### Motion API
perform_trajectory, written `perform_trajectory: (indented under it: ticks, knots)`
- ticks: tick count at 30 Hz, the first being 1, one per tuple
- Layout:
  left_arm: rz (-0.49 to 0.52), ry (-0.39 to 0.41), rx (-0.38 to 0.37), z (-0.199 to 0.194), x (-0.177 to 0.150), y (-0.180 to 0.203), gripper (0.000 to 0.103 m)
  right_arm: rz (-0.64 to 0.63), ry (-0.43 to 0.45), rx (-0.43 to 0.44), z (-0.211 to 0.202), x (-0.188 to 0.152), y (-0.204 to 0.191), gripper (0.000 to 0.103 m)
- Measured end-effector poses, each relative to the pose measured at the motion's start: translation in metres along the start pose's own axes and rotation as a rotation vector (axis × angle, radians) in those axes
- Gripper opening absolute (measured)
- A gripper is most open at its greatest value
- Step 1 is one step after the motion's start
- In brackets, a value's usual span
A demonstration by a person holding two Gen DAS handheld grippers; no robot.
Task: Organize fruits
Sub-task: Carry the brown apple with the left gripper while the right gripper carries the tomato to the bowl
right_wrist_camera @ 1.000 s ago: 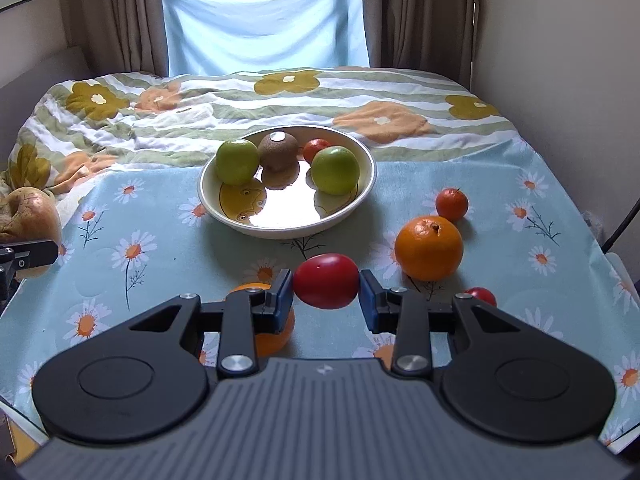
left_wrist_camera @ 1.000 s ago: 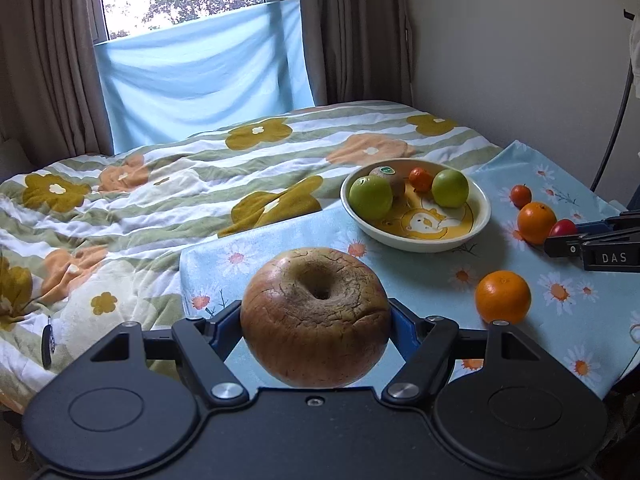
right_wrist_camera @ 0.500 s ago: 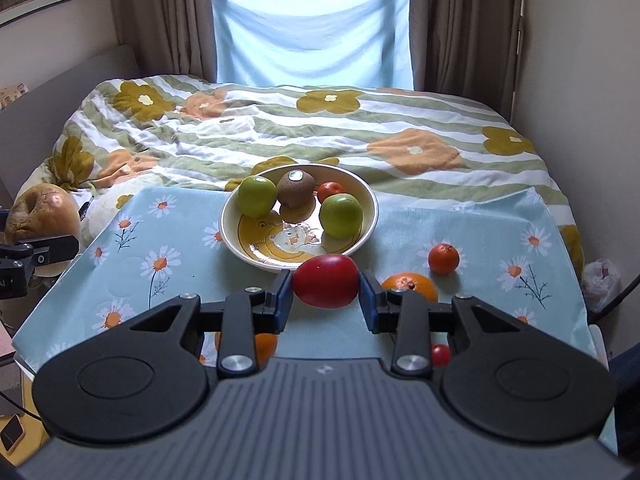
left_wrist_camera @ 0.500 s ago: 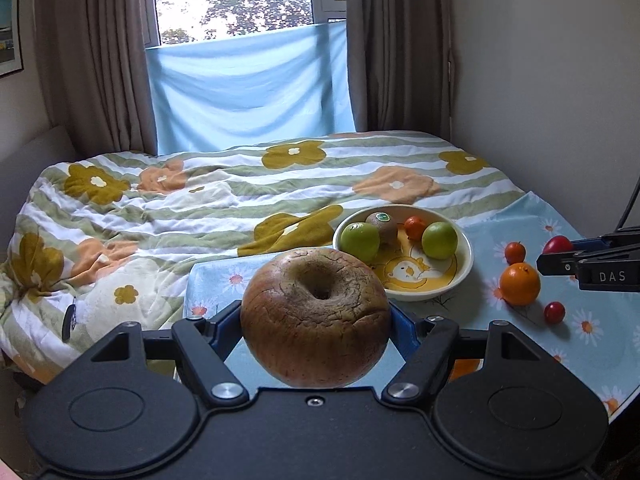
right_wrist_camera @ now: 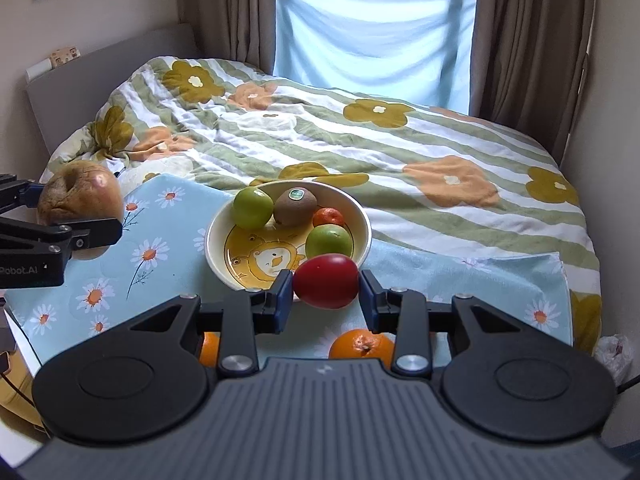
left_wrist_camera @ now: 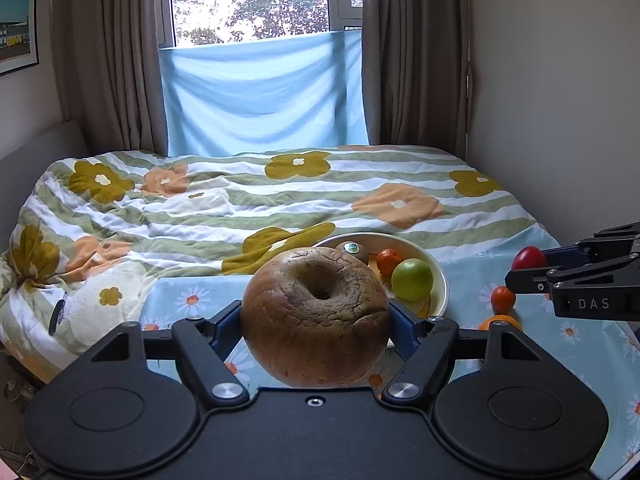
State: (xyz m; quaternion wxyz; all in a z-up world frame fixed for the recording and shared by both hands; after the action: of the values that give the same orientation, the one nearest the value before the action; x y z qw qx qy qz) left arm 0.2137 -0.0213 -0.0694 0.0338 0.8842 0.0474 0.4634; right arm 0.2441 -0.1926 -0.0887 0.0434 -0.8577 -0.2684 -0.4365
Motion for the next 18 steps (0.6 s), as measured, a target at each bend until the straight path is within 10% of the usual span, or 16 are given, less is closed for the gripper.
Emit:
perform_trajectory:
  ticks: [18]
  knots:
    - [0.152,-0.111,-0.089,0.133,-0.008,0.041,0.078,0.053,-0.037,0.006,0.083,-0.003,0.037,0.05]
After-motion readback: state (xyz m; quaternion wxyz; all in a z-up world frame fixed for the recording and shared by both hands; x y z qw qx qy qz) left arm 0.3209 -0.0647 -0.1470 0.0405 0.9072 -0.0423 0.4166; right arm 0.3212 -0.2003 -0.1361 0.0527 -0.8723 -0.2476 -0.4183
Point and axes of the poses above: each gripper's, at about its wrist camera, not at the fingertips, and z roughly the way its jaws point, y to its right, x to its top, the point moved 10 cm from there along z, roughly the way its jaws point, and after that the axes turned 12 degrees about -z, right-handed, at the moved point
